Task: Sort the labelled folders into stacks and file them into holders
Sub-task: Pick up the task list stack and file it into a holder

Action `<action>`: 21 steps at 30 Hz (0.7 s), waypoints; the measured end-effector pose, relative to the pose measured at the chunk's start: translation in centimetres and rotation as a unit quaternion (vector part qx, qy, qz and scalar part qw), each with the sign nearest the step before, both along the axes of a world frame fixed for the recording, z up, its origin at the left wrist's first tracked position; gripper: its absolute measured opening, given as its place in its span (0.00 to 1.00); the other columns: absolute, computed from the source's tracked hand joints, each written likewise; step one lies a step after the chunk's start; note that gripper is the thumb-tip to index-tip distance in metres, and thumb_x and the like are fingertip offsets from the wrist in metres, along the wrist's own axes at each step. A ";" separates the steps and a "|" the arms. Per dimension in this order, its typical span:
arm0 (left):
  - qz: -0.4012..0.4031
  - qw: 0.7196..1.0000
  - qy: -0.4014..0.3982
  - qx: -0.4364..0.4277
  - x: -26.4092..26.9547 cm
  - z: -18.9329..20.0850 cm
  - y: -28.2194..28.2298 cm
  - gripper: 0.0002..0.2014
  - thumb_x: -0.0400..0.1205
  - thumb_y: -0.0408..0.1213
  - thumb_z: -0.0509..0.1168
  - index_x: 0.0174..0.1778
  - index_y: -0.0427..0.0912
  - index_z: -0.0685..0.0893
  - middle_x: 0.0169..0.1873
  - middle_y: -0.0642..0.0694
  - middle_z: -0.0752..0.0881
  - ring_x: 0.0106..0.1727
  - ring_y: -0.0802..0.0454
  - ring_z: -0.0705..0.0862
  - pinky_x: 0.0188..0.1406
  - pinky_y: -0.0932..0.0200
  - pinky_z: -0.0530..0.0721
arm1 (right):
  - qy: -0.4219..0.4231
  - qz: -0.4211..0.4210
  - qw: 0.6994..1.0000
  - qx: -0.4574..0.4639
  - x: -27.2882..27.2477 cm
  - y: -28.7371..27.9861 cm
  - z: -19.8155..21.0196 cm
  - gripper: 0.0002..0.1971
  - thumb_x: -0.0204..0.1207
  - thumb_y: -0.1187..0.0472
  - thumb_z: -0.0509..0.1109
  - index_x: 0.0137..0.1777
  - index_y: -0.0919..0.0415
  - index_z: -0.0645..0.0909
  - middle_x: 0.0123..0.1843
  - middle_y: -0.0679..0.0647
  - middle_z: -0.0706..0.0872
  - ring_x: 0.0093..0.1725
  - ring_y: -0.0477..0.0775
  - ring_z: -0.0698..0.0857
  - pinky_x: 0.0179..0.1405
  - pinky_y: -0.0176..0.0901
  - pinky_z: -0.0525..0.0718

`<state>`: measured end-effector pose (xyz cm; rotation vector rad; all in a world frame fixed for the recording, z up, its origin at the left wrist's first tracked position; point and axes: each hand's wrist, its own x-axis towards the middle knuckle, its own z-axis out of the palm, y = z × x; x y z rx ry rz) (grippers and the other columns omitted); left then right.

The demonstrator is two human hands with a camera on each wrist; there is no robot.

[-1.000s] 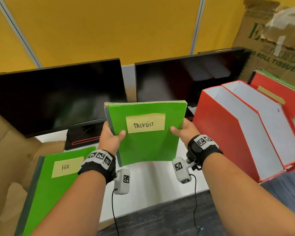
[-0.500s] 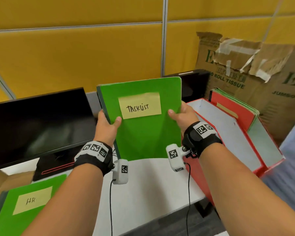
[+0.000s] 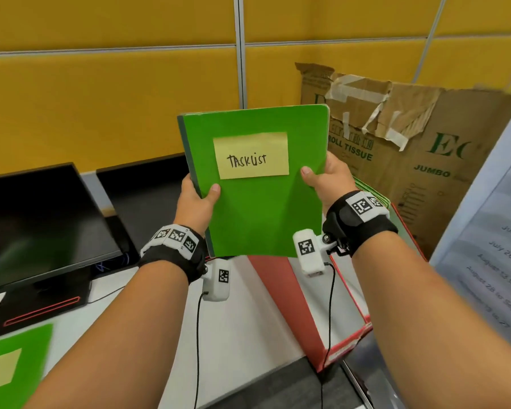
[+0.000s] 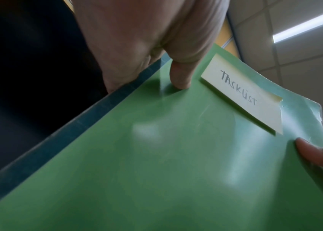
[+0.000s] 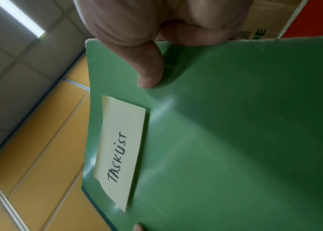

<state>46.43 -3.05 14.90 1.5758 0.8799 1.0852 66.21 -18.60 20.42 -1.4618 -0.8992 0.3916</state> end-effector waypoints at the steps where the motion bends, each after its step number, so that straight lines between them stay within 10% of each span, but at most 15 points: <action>1: -0.002 1.000 0.007 0.001 0.9 0.0 -0.2 0.27 0.80 0.46 0.67 0.75 0.53 0.68 0.64 0.56 0.82 0.65 0.52 0.82 0.68 0.41 0.79 | 0.006 -0.006 1.000 0.001 0.7 -0.5 0.2 0.19 0.73 0.66 0.69 0.55 0.39 0.82 0.59 0.44 0.88 0.61 0.50 0.85 0.66 0.60 0.79; 16: -0.137 0.988 0.062 -0.029 9.9 -1.6 -1.8 0.30 0.82 0.36 0.65 0.80 0.47 0.65 0.75 0.49 0.75 0.73 0.53 0.75 0.76 0.47 0.72 | -0.029 -0.140 0.988 0.051 7.4 -3.3 2.5 0.21 0.72 0.63 0.68 0.66 0.50 0.79 0.61 0.48 0.86 0.62 0.51 0.84 0.65 0.58 0.81; 21: -0.118 0.965 0.235 -0.028 11.2 -3.2 -2.8 0.37 0.80 0.33 0.68 0.83 0.41 0.59 0.81 0.43 0.64 0.81 0.46 0.64 0.80 0.52 0.64 | -0.053 -0.218 0.973 0.062 8.0 -3.5 1.8 0.20 0.77 0.68 0.67 0.69 0.55 0.78 0.60 0.46 0.86 0.60 0.46 0.84 0.66 0.44 0.80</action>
